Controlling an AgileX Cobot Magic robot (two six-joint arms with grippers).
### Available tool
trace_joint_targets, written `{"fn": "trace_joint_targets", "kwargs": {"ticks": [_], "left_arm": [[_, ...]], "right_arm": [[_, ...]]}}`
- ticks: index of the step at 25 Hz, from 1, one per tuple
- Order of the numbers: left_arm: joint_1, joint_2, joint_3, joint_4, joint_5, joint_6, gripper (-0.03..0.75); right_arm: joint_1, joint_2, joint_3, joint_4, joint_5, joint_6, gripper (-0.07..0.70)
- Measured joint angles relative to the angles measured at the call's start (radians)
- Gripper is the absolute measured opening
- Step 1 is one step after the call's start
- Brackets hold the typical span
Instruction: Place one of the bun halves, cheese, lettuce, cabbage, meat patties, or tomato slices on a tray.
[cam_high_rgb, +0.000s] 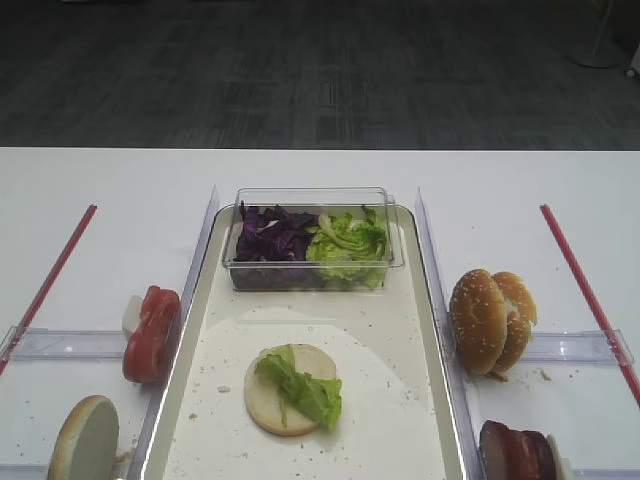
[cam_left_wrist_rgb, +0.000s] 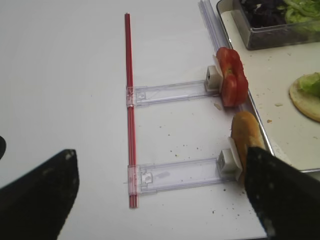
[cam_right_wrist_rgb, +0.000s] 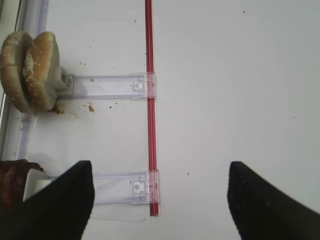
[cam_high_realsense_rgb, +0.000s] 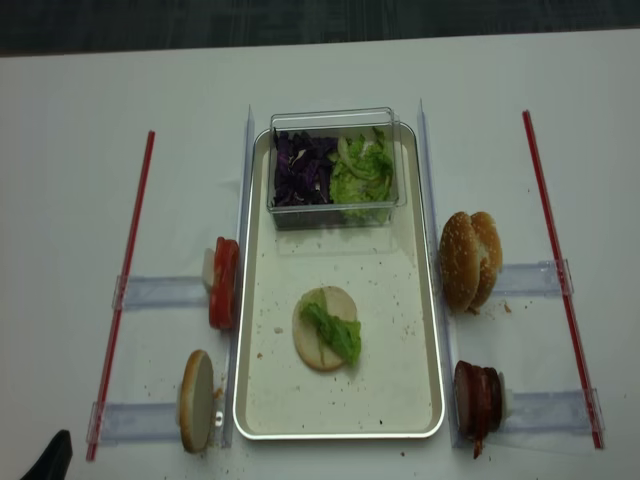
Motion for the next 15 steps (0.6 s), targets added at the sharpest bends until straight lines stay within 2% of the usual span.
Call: {"fn": "trace_joint_targets", "kwargs": {"ticks": [6, 15], "left_arm": [[0.000, 0.000, 0.000, 0.000, 0.000, 0.000, 0.617], [0.000, 0.000, 0.000, 0.000, 0.000, 0.000, 0.617]], "right_arm": [[0.000, -0.108, 0.008, -0.012, 0.086, 0.003, 0.571], [0.000, -0.188, 0.009, -0.016, 0.098, 0.003, 0.572]]}}
